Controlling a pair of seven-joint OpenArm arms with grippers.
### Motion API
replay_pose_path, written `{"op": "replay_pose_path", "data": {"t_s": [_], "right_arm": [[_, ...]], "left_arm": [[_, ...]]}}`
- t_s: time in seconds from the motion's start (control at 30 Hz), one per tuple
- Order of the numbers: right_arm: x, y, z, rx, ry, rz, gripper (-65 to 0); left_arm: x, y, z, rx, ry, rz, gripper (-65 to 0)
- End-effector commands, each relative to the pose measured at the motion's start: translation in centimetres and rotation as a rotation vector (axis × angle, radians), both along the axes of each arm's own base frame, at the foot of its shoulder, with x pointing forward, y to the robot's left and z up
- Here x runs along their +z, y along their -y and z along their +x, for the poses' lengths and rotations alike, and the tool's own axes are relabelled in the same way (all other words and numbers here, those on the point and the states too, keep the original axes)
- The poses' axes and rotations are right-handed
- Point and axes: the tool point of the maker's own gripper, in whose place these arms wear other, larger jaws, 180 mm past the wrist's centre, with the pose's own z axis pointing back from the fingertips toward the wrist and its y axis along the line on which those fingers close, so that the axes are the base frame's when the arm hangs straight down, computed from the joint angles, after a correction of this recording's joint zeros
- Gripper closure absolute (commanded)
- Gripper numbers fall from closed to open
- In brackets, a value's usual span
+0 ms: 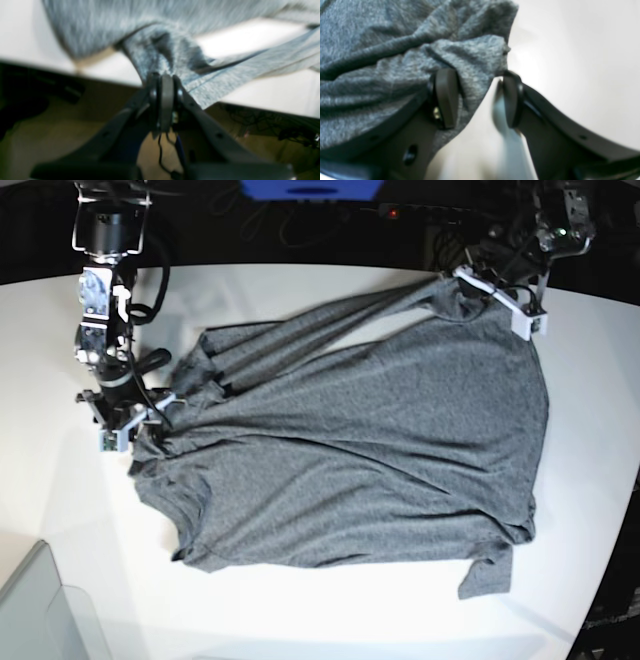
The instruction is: Layout the t-shirt on the table in an organized manner, then fold the t-shirt properly
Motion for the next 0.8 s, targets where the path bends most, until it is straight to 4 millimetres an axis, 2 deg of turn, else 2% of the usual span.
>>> {"op": "replay_pose_path", "data": {"t_s": [0.0,0.2,0.3,0.47,0.6,0.77], "right_arm": [[0.3,0.5,0.5,-0.004,-0.015,-0.014,-29.2],[1.8,0.4,3.0,-0.007,0.024,-0.006,-29.2],[2.8,0.5,4.6,-0.01,0.049,-0.001,-29.2],[7.6,0.4,6.4,0.0,0.17,-0.027,-29.2],[9.8,0.0,5.2,0.018,0.231,-0.051,-29.2],[10.6,-0.6,2.6,0.04,0.25,-0.073,-29.2]], "left_arm": [[0.4,0.0,0.3,-0.002,0.017,0.002,-0.1],[0.5,0.4,1.8,0.014,0.044,-0.022,-0.1],[0.7,2.3,2.0,-0.011,0.051,-0.084,-0.1],[1.3,5.3,2.2,-0.047,0.061,-0.204,-0.5],[1.5,5.6,2.3,-0.044,0.069,-0.233,-0.5],[2.2,5.4,3.4,-0.059,0.099,-0.224,-0.6]]}}
